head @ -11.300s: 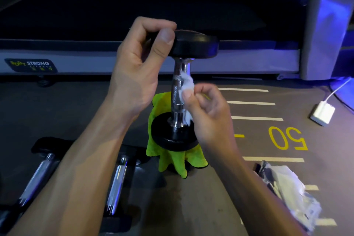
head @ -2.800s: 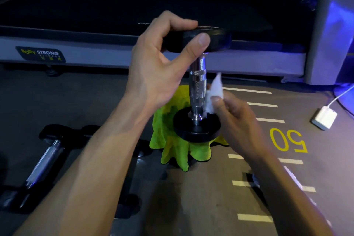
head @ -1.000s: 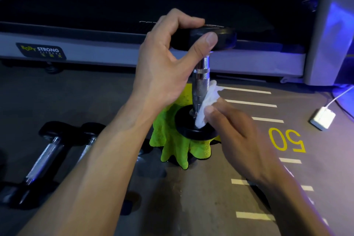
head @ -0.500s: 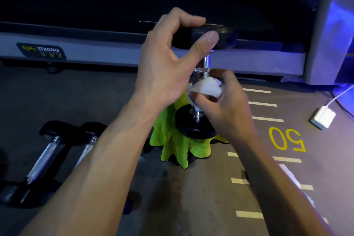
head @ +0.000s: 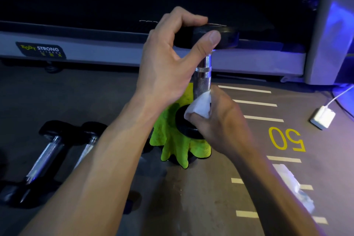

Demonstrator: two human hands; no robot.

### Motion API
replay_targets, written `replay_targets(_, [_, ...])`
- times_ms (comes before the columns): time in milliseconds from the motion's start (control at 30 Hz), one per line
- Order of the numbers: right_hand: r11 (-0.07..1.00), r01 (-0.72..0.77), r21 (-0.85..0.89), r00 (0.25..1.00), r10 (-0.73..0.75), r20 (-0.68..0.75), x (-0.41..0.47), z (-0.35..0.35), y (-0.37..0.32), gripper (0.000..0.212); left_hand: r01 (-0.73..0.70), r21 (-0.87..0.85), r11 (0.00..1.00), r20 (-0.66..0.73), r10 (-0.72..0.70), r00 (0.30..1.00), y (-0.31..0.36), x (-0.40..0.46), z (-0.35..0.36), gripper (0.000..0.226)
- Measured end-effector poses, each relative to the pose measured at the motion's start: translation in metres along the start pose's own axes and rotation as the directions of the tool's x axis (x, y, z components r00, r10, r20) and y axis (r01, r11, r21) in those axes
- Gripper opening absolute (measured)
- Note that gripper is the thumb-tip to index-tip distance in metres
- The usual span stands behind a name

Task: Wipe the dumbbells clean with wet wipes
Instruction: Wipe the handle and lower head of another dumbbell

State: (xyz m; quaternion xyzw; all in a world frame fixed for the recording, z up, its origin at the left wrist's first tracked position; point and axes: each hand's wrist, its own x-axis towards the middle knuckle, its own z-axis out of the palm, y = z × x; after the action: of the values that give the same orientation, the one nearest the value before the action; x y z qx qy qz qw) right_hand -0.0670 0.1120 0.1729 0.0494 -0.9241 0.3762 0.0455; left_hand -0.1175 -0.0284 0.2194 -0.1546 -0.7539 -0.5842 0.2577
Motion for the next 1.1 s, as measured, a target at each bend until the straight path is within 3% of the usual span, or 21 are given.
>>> replay_targets(133, [0.977,0.001,0.212,1.000,-0.006,0.024,-0.009,0.002,-0.007,0.018,-0.001,0.000,1.000,-0.007,0.001,1.000,-0.001,0.000,0.001,0.020])
replay_targets(233, [0.956,-0.115,0.269,0.980,0.065,0.187,0.019,-0.004,0.008,0.031,-0.001,0.001,1.000,0.013,0.001,1.000,0.000,0.000,0.001,0.021])
replay_targets(300, [0.912,-0.153,0.381,0.941,0.017,0.337,0.035,-0.013,0.019,0.041,-0.002,0.002,1.000,0.024,0.002,1.000,0.000,0.001,0.000,0.021])
replay_targets(367, [0.874,-0.161,0.459,0.918,-0.037,0.394,0.038,-0.017,0.024,0.039,-0.003,-0.001,1.000,0.025,0.003,1.000,-0.001,0.001,-0.001,0.021])
replay_targets(433, [0.871,-0.130,0.474,0.950,-0.028,0.312,0.033,-0.013,0.024,0.031,-0.008,-0.010,1.000,0.032,0.009,0.999,-0.001,0.000,0.001,0.020])
replay_targets(500, [0.846,-0.087,0.526,0.993,0.030,0.116,0.026,-0.002,0.015,0.025,-0.018,-0.020,1.000,0.034,0.019,0.999,0.001,-0.001,0.004,0.019])
replay_targets(633, [0.710,0.060,0.701,0.978,0.097,-0.182,0.030,0.006,-0.015,0.019,-0.037,-0.009,0.999,0.044,0.038,0.998,0.002,0.001,0.008,0.021])
replay_targets(700, [0.727,-0.002,0.686,0.972,0.163,-0.170,0.028,0.005,-0.018,0.028,-0.031,-0.004,0.999,0.031,0.032,0.999,0.000,0.002,0.007,0.021])
replay_targets(767, [0.719,-0.147,0.680,0.976,0.217,-0.018,0.027,0.004,-0.015,0.031,-0.022,-0.002,1.000,0.022,0.022,1.000,-0.002,0.003,0.005,0.021])
replay_targets(833, [0.662,-0.251,0.706,0.965,0.231,0.126,0.029,0.000,-0.012,0.058,-0.013,-0.014,1.000,0.030,0.013,0.999,-0.002,0.003,0.005,0.020])
replay_targets(933, [0.552,-0.320,0.770,0.947,0.214,0.240,0.041,-0.007,-0.016,0.056,-0.004,-0.029,1.000,0.025,0.005,1.000,-0.002,0.004,0.005,0.019])
replay_targets(1000, [0.590,-0.264,0.763,0.960,0.240,0.147,0.039,-0.002,-0.015,0.043,-0.003,-0.041,0.999,0.027,0.004,1.000,-0.003,0.005,0.004,0.019])
replay_targets(1100, [0.716,-0.015,0.698,0.984,0.136,-0.119,0.023,0.020,-0.013,0.017,-0.016,-0.043,0.999,0.041,0.017,0.999,-0.003,0.005,0.004,0.019])
